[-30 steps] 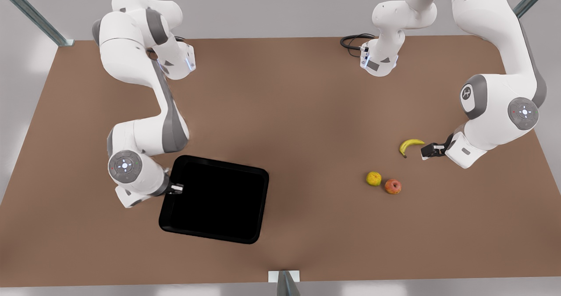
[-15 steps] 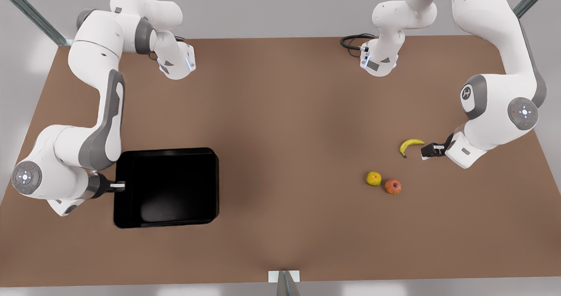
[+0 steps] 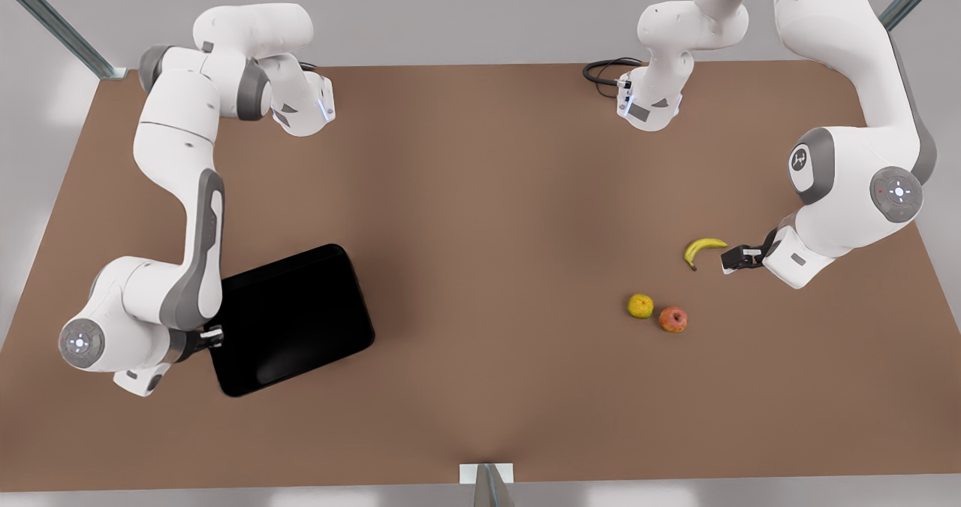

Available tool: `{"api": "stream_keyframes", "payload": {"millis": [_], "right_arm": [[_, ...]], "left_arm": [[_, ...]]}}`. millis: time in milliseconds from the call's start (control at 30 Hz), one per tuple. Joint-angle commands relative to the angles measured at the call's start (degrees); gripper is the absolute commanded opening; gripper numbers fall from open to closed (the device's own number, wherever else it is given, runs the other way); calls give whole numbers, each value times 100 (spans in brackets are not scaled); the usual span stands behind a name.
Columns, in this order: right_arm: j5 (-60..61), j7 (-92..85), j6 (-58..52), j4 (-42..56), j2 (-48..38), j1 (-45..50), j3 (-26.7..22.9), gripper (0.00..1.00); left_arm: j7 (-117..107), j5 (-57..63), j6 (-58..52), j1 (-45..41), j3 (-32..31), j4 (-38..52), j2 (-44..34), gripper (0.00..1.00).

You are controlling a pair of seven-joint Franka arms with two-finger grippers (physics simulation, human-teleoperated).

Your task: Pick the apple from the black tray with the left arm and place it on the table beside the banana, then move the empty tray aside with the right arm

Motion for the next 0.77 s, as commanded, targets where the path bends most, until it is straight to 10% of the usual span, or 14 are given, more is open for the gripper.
{"api": "stream_keyframes", "payload": {"millis": [0,67,267,367,467,733], "right_arm": [[-19,-1024,215,9,1,6,0,84],[-19,-989,215,9,1,6,0,100],[-1,531,-1147,18,-1168,199,62,100],[-739,1647,-1429,-1747,-2653,779,79,100],[-1899,2640,-85,-3558,-3295,-846,2514,100],[-1935,3239,751,-4254,-3568,-970,2479,100]], "left_arm": [[-9,5,-5,0,-1,2,-6,100],[-18,5,4,-17,-9,10,12,100],[-18,5,4,-9,-9,37,12,100],[-18,5,-5,-17,-9,28,20,100],[-18,5,-5,-9,-9,28,20,100],[299,5,-5,-26,-9,327,73,100]]}}
